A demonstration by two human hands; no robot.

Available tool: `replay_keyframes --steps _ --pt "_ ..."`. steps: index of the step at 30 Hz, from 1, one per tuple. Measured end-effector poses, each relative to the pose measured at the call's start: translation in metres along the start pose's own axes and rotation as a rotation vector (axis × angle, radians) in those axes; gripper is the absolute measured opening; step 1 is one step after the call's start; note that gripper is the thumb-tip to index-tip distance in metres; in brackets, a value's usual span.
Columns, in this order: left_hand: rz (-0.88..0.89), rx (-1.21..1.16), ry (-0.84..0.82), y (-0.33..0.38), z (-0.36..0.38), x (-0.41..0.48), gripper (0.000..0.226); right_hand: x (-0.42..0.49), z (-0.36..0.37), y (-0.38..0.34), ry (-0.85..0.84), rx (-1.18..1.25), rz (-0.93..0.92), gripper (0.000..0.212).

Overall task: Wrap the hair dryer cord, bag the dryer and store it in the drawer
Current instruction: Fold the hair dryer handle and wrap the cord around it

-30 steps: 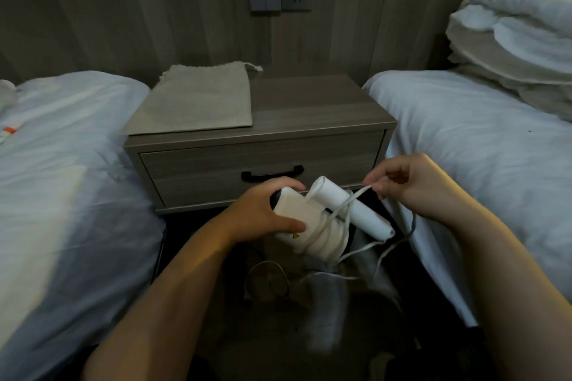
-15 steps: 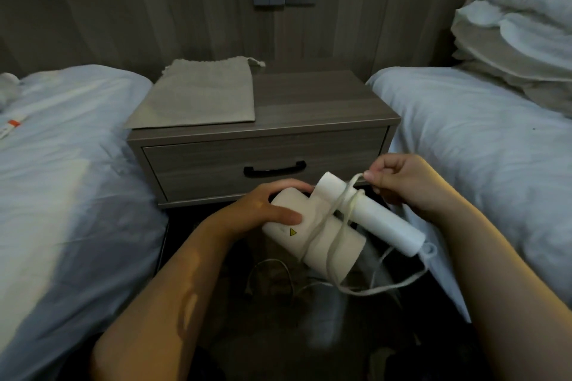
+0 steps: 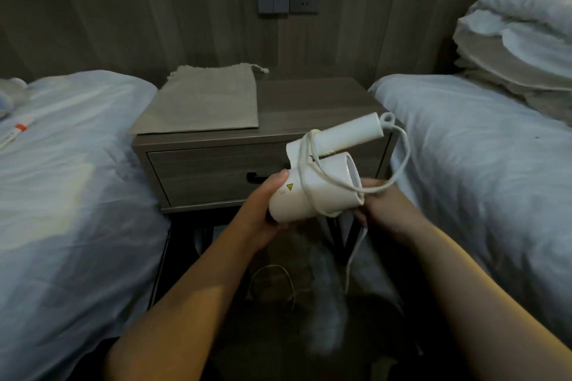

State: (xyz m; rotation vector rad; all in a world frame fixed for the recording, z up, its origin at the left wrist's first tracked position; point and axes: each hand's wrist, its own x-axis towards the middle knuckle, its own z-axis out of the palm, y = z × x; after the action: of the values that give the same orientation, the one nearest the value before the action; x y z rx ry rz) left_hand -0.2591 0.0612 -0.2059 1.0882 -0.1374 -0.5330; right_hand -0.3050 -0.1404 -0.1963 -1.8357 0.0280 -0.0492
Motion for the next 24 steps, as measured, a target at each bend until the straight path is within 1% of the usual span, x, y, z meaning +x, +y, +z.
replay_keyframes --steps 2,3,4,5,7,8,9,10,11,12,15,16,17,19,21,22,24 --pt "0.013 -0.002 0.054 -0.002 0.001 0.002 0.023 0.002 0.007 -0.005 -0.034 -0.199 -0.033 0.033" --pt "0.020 -0.005 0.072 -0.004 0.002 0.003 0.022 0.002 0.009 -0.003 -0.089 -0.218 -0.059 0.030" --pt "0.028 -0.016 0.088 -0.005 0.004 0.002 0.021 -0.001 0.011 -0.003 -0.177 -0.167 -0.042 0.029" --pt "0.041 -0.025 0.102 -0.006 0.005 0.002 0.021 -0.004 0.013 -0.005 -0.248 -0.067 -0.013 0.029" --pt "0.048 -0.048 0.141 -0.009 0.008 0.002 0.023 -0.005 0.018 -0.004 -0.302 0.184 0.052 0.030" --pt "0.056 -0.053 0.170 -0.010 0.011 0.001 0.026 -0.007 0.021 -0.007 -0.301 0.324 0.091 0.026" --pt "0.077 -0.051 0.215 -0.011 0.015 0.000 0.035 -0.007 0.023 -0.010 -0.270 0.451 0.135 0.019" --pt "0.096 -0.046 0.244 -0.014 0.018 0.000 0.048 -0.007 0.025 -0.012 -0.219 0.551 0.183 0.018" --pt "0.117 -0.023 0.256 -0.016 0.021 0.000 0.060 -0.006 0.028 -0.012 -0.165 0.625 0.229 0.023" --pt "0.136 0.009 0.258 -0.018 0.025 -0.001 0.063 -0.004 0.030 -0.010 -0.104 0.663 0.260 0.028" --pt "0.148 0.147 0.244 -0.022 0.031 -0.005 0.040 0.000 0.033 -0.009 0.053 0.649 0.278 0.029" --pt "0.142 0.187 0.230 -0.022 0.032 -0.006 0.037 -0.001 0.031 -0.009 0.076 0.631 0.263 0.027" --pt "0.148 0.231 0.220 -0.022 0.032 -0.005 0.038 -0.001 0.029 -0.010 0.090 0.611 0.241 0.024" --pt "0.195 0.296 0.233 -0.015 0.033 -0.005 0.048 -0.003 0.023 -0.012 0.096 0.597 0.215 0.020" --pt "0.244 0.293 0.253 -0.004 0.031 -0.003 0.059 -0.006 0.019 -0.015 0.084 0.574 0.218 0.024" --pt "0.284 0.305 0.264 0.002 0.029 -0.002 0.061 -0.007 0.017 -0.015 0.065 0.553 0.225 0.025" --pt "0.375 0.348 0.258 0.011 0.024 -0.002 0.056 -0.009 0.016 -0.016 0.010 0.499 0.228 0.024"
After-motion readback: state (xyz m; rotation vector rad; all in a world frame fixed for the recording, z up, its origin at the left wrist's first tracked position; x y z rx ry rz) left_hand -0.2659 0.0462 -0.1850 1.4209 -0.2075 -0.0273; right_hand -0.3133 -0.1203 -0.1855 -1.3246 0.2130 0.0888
